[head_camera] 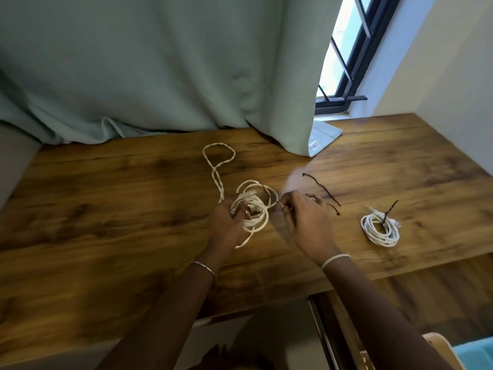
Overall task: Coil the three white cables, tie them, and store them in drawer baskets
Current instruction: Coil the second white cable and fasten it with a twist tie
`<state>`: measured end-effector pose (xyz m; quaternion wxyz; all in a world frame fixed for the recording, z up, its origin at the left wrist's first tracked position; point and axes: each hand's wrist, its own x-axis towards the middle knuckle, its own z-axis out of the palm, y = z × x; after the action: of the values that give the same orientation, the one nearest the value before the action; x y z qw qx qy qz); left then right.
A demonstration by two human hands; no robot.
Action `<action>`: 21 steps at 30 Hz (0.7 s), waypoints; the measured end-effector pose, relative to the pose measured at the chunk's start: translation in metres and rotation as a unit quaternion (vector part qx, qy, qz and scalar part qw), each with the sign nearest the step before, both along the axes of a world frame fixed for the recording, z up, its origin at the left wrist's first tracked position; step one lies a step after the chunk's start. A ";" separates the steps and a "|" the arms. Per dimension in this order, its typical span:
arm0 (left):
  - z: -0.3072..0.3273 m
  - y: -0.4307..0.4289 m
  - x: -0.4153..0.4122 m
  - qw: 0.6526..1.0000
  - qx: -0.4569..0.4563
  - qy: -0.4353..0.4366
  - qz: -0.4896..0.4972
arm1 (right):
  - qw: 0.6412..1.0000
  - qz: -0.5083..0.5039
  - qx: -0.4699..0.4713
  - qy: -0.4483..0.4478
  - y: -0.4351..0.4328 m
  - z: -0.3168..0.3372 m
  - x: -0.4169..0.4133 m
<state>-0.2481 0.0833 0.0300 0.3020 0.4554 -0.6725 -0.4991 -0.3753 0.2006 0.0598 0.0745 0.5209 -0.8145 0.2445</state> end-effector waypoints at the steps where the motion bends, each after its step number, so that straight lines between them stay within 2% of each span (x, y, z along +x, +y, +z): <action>1: 0.002 -0.004 0.001 1.000 -0.007 0.000 0.003 | 1.000 0.009 0.010 0.002 -0.005 0.002 0.002; 9: 0.020 -0.041 0.027 0.999 -0.042 0.008 0.031 | 0.997 0.065 0.009 0.033 -0.044 0.012 0.032; 12: 0.021 -0.059 0.042 0.997 -0.034 0.024 0.068 | 0.992 0.089 0.019 0.082 -0.062 0.016 0.047; 15: 0.028 -0.071 0.059 0.994 -0.068 0.014 0.087 | 0.987 0.099 0.011 0.128 -0.081 0.020 0.063; 21: 0.030 -0.085 0.082 0.992 -0.085 0.010 0.090 | 0.979 0.116 -0.006 0.167 -0.119 0.025 0.095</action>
<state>-0.1659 -0.0020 0.0596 0.3899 0.4823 -0.6655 -0.4153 -0.2804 0.0813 0.0844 0.1839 0.6452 -0.7228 0.1656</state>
